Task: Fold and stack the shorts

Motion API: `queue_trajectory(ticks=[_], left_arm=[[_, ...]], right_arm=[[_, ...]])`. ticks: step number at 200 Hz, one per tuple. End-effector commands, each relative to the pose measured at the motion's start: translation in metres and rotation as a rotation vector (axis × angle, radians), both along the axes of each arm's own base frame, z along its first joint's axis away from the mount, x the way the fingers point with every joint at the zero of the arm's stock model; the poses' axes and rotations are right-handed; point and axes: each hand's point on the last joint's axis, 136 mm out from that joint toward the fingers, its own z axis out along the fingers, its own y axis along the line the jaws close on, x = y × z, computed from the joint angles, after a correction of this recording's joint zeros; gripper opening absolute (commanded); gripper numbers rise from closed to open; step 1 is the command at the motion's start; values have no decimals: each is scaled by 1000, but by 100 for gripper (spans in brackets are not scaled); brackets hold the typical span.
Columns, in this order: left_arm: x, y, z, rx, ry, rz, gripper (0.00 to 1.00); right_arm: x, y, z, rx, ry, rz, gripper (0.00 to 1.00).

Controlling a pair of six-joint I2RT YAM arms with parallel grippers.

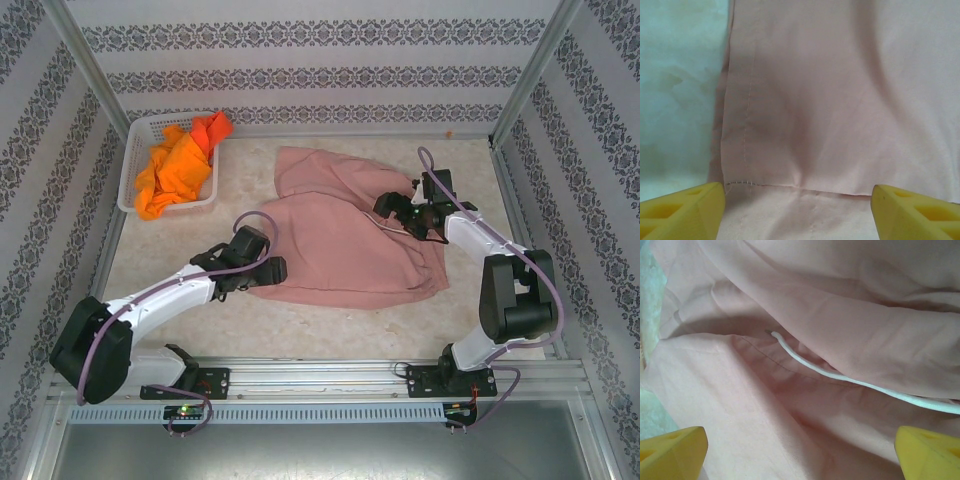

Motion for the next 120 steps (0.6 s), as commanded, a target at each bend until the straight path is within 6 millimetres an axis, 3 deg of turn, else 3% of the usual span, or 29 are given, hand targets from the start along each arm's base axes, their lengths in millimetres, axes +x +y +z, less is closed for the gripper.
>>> queue_trajectory(ticks=[1, 45, 85, 120], left_arm=[[-8, 12, -24, 62, 72, 13, 75], [2, 1, -41, 40, 94, 15, 61], [5, 4, -45, 66, 86, 11, 32], [2, 9, -38, 64, 52, 18, 0]], right_arm=[[3, -3, 8, 5, -32, -30, 96], [-2, -6, 7, 3, -39, -45, 95], [-4, -7, 2, 8, -26, -55, 94], [1, -8, -10, 11, 14, -72, 94]])
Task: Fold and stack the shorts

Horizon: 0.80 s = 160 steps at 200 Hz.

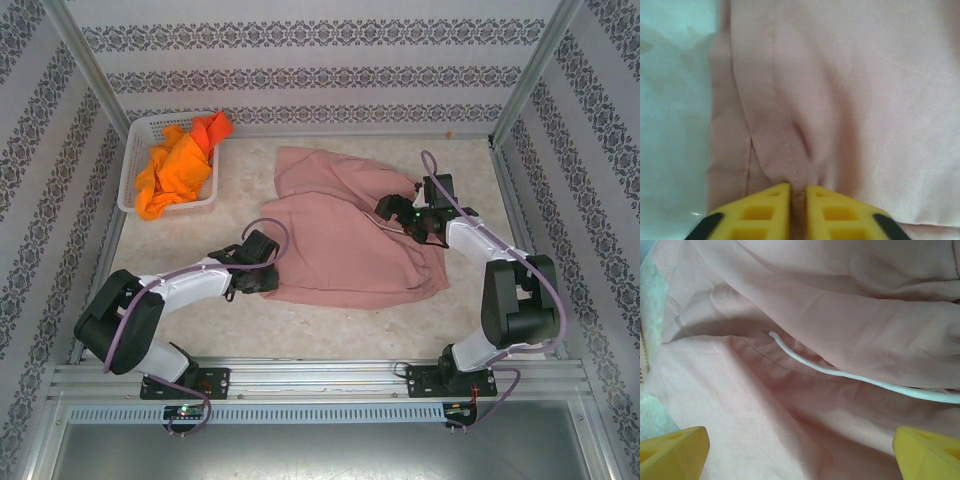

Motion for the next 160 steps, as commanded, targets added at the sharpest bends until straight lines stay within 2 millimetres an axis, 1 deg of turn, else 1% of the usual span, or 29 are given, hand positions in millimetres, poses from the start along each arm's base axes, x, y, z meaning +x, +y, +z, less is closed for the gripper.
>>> queue_trajectory(ticks=[1, 20, 42, 66, 80, 93, 117, 145, 160], left_arm=[[3, 9, 9, 3, -55, 25, 0], [0, 19, 23, 13, -96, 44, 0], [-7, 34, 47, 21, -167, 64, 0], [-21, 48, 68, 9, -218, 89, 0], [-31, 56, 75, -3, -228, 106, 0], [-43, 64, 76, -6, -216, 130, 0], [-66, 73, 65, -36, -156, 185, 0], [-84, 69, 48, -127, -91, 241, 0], [-91, 68, 34, -154, -49, 263, 0]], right_arm=[[8, -5, -7, -3, 14, -34, 94], [14, -6, -13, -4, 30, -46, 94], [22, -7, -24, -4, 60, -59, 94], [34, -11, -38, -9, 95, -83, 94], [41, -15, -44, -10, 112, -102, 94], [49, -19, -50, -8, 125, -121, 94], [61, -22, -56, -2, 137, -138, 94], [72, -18, -53, 21, 127, -134, 93], [80, -15, -48, 29, 111, -129, 93]])
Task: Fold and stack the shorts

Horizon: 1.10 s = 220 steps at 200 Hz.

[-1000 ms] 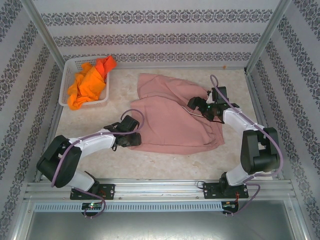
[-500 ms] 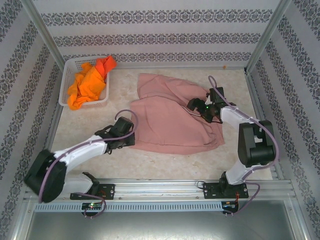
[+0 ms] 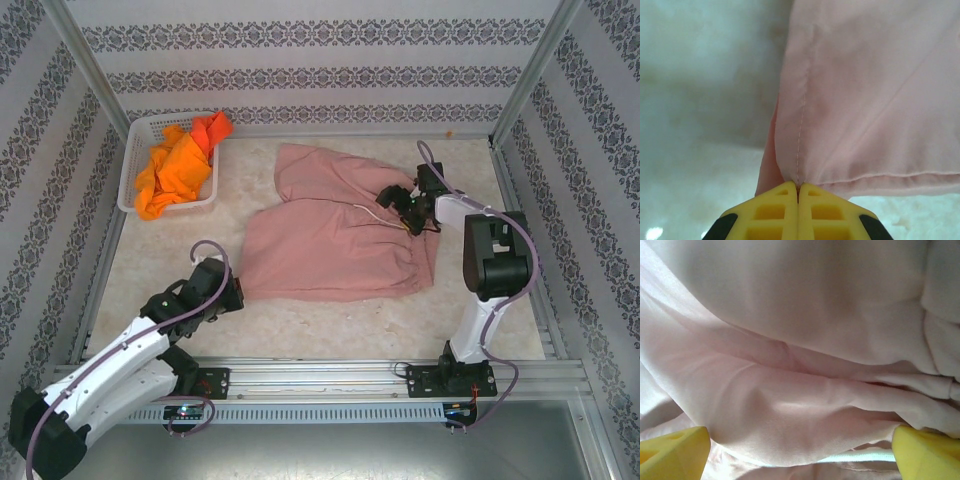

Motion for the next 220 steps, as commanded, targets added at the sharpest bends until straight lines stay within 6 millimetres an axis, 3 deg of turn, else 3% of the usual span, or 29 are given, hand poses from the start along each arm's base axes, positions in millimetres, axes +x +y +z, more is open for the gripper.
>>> queue_trajectory(ticks=[1, 25, 31, 56, 68, 87, 122, 166, 220], left_arm=[[-23, 6, -28, -54, 131, 80, 0], [-27, -3, -39, -101, 168, 67, 0], [-26, -7, -39, -117, 165, 56, 4], [-12, -11, -18, -114, 110, 41, 32], [-7, -10, -3, -119, 76, 49, 52], [-7, -6, 12, -144, 52, 85, 68], [-15, -4, 8, -228, 103, 151, 75], [-24, -4, -19, -272, 199, 212, 78], [-12, -18, -40, -298, 231, 184, 71]], right_arm=[[17, 0, 7, 11, -25, -16, 93], [29, 4, 13, 21, -38, 0, 93], [32, 5, 14, 28, -41, 5, 93], [40, 8, 37, 39, -95, 18, 94], [38, 5, 55, 25, -142, 12, 94], [21, -2, 90, -6, -216, -2, 95], [-38, -27, 125, -110, -266, -58, 98], [-115, -62, 111, -88, -232, -180, 98], [-187, -62, 59, -80, -34, -190, 96]])
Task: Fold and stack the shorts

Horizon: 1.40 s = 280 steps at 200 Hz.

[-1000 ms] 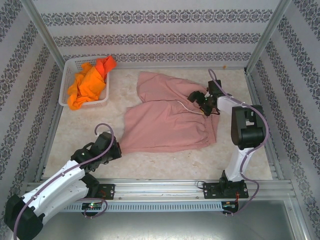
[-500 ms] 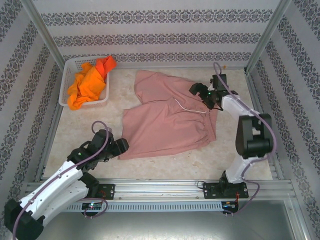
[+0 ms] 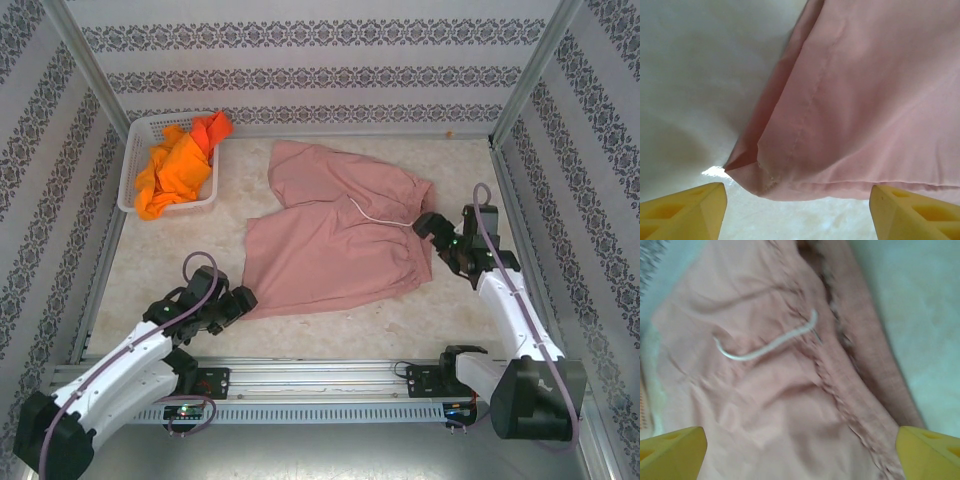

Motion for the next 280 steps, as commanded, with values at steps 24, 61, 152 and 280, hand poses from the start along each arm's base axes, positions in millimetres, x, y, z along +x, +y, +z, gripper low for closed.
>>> queue_trajectory(ticks=[24, 61, 152, 280], left_arm=[[22, -8, -2, -3, -41, -12, 58], [29, -8, -4, 30, -52, -35, 25], [36, -6, 1, 47, -95, -41, 8], [37, -6, -2, 45, -113, -42, 8]], right_arm=[[-58, 0, -49, 13, 207, -31, 96], [-79, -4, -75, 20, 288, -88, 89], [-42, 1, -84, 60, 312, -70, 65], [-28, -6, -104, 53, 364, -116, 47]])
